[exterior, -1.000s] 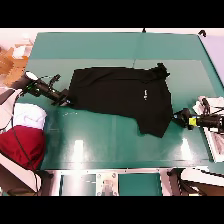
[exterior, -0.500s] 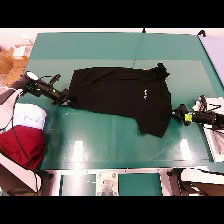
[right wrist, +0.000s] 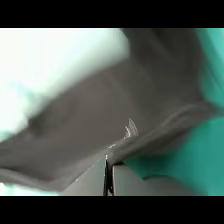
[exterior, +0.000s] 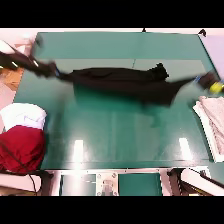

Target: Fold the shirts.

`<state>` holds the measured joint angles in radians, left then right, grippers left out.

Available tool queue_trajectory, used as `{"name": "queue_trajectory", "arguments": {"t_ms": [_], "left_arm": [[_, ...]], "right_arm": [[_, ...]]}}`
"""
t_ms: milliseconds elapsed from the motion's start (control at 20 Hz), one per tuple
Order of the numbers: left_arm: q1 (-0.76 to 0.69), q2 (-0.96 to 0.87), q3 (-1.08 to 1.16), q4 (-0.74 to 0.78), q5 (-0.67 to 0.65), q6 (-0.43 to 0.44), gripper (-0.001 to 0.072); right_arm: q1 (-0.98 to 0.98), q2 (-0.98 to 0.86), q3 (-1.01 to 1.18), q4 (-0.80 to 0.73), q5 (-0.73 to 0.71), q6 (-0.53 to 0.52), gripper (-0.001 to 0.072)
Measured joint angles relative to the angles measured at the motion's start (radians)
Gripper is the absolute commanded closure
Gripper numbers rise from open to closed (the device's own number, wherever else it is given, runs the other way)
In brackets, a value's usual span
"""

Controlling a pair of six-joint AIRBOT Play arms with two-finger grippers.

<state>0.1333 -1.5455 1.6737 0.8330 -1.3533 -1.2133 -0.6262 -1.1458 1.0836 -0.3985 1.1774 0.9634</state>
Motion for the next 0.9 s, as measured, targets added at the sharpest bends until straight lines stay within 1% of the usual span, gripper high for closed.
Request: {"name": "queue_trajectory", "arguments": {"t_ms": [50,250,400,500,600,750,900], "left_arm": [[-0.003,0.066,0.049,-0.016,-0.001,0.0,0.0682],[-0.003,0.364,0.213,-0.047,0.127,0.03,0.0682],[-0.002,0.557,0.265,-0.027,0.226,0.042,0.0682],[-0.001,0.655,0.28,0.008,0.272,0.019,0.0682],[-0.001,0.708,0.286,0.061,0.288,-0.023,0.0682],[-0.001,0.731,0.29,0.133,0.266,-0.086,0.0682],[-0.001,0.673,0.253,0.166,0.196,-0.121,0.0682]], "right_arm": [[0.0,0.061,0.072,0.024,0.0,0.003,0.0692],[-0.028,0.312,0.335,0.089,-0.106,0.018,0.0692],[-0.067,0.476,0.433,0.098,-0.262,0.02,0.0692],[-0.084,0.558,0.461,0.068,-0.352,0.02,0.0693],[-0.092,0.6,0.473,0.034,-0.414,0.021,0.0692],[-0.099,0.619,0.449,0.009,-0.452,0.022,0.0693],[-0.093,0.595,0.356,0.009,-0.415,0.023,0.0693]]}}
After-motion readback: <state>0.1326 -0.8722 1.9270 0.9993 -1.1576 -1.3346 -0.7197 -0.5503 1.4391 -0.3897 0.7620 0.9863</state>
